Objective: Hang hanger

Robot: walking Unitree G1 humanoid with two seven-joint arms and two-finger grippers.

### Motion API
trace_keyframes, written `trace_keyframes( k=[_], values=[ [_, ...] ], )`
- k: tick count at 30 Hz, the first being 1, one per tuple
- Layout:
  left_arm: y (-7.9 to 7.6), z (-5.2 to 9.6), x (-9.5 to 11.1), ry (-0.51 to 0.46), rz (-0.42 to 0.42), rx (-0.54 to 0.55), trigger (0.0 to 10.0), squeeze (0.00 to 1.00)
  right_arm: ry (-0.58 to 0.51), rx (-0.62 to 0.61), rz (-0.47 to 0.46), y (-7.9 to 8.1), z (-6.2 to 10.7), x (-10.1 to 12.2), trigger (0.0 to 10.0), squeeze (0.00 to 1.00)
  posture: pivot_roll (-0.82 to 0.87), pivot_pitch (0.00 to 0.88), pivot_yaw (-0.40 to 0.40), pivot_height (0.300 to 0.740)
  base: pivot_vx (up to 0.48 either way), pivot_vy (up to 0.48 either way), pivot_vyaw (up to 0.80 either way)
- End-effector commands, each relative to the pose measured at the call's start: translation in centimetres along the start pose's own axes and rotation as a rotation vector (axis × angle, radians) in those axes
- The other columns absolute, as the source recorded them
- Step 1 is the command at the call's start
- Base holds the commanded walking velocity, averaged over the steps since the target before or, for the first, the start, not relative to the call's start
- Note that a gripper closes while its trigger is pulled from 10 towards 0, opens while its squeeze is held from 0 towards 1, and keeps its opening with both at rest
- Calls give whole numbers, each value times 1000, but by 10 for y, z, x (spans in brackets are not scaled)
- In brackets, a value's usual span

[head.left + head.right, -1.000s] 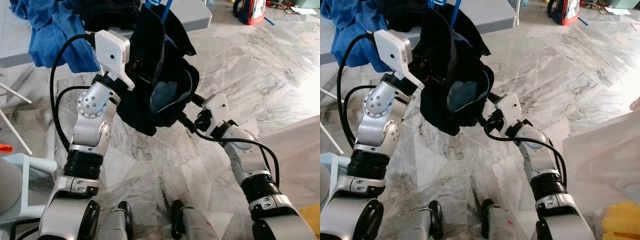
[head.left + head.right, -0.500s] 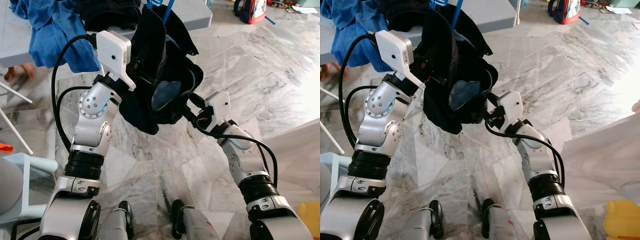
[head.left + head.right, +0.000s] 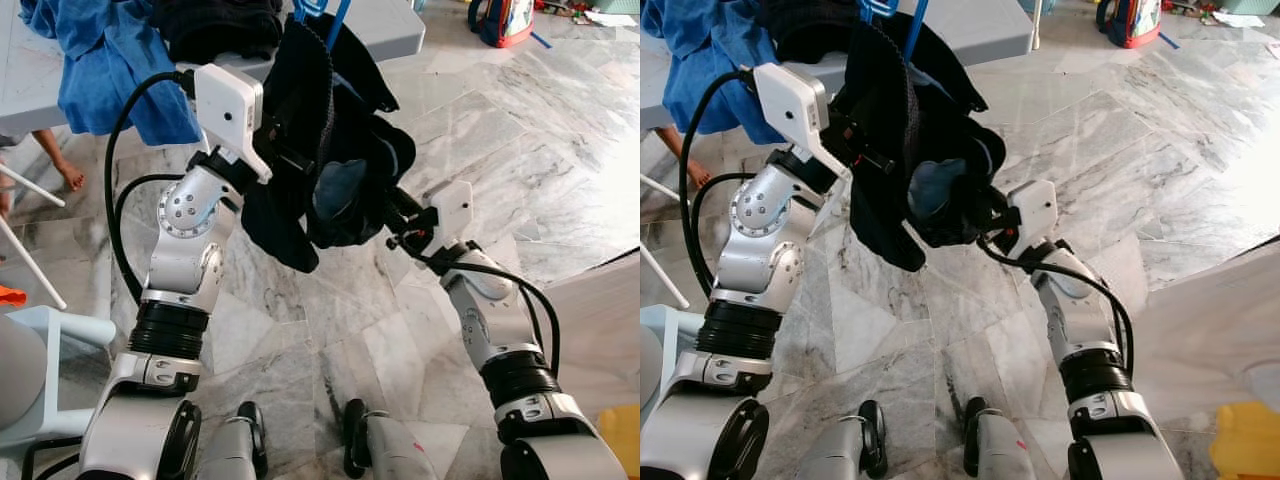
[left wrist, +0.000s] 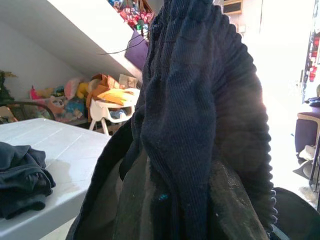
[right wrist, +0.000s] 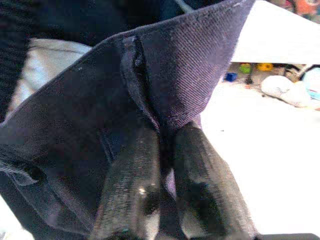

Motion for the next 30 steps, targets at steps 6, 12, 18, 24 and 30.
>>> trace_keyframes(
  k=[6,12,18,24,30],
  values=[
    [4,5,1,-14,-27,-4,0,0,-41,-54,-17,-11,4,8,0,0,-51,284,-20,740,0,0,0],
    [10,15,-8,26,-35,11,0,0,-52,-84,-28,-16,8,11,0,0,-51,285,-20,740,0,0,0],
    [14,39,-29,122,-53,-9,0,0,-70,-70,-29,-24,11,19,0,0,-52,284,-23,740,0,0,0],
    [12,64,-48,212,-55,-49,0,0,-78,-19,-47,-34,16,32,0,0,-56,282,-29,740,0,0,0],
    [0,90,-61,264,14,-137,0,0,-82,-44,-49,-53,23,44,0,0,-65,280,-34,740,0,0,0]
  ],
)
Point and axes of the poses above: a point about 5 cm out from each wrist's last joint towards the gripper, its own z axis pointing back from the gripper into the wrist, its own x axis along the axis of the wrist's last joint, y = z × x, the point moved 1 cm from there along -z, pointing out of the wrist towards the gripper, and after that the axes turned 5 degrees about -z, right-handed, at the moved point
